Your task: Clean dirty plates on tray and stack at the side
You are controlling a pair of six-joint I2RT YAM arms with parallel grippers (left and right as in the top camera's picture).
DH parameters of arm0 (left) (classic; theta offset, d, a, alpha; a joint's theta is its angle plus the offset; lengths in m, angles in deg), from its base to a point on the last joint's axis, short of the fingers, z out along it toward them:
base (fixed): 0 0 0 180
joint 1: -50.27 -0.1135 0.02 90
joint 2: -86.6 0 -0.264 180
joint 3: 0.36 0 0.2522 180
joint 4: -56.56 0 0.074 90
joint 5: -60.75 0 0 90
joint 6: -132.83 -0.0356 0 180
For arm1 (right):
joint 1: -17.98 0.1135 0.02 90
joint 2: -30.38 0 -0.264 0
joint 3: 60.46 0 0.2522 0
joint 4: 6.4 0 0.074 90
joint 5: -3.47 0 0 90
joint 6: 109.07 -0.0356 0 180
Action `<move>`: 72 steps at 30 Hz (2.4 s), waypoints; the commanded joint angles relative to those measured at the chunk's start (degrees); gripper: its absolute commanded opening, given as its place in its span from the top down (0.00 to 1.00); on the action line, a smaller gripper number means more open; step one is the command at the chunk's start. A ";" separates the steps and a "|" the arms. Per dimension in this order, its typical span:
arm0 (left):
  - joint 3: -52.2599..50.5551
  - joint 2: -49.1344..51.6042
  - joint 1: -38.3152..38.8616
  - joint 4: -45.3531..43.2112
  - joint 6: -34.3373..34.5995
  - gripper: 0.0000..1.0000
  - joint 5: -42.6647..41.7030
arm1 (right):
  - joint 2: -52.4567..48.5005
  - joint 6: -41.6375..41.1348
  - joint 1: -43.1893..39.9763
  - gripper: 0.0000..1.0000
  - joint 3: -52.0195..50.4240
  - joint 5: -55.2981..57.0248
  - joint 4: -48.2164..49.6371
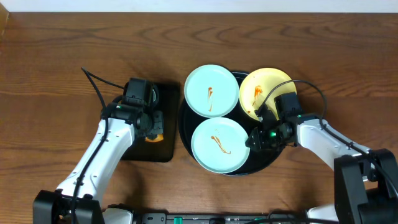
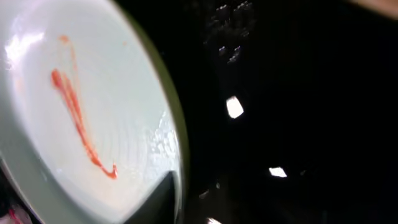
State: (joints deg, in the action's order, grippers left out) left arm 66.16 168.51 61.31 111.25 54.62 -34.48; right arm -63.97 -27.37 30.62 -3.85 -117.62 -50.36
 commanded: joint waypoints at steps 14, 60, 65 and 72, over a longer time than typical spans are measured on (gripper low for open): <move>1.27 -0.68 0.02 -0.31 -0.09 0.92 -2.23 | -1.66 -0.94 0.96 0.99 -0.55 0.81 2.36; 1.25 -0.35 13.92 -19.76 10.16 0.92 -25.59 | -1.68 -0.96 1.27 0.99 -0.55 0.83 2.38; 1.20 1.70 24.37 -22.18 15.37 0.92 -16.15 | -1.68 -1.11 1.27 0.99 -0.55 0.83 2.36; 1.20 9.33 34.53 -25.18 20.11 0.92 -14.99 | -1.68 -1.11 1.27 0.99 -0.55 0.83 2.34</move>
State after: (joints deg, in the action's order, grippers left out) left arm 66.18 174.30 92.77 86.42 71.21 -52.16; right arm -64.86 -27.85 31.28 -4.02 -117.34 -48.17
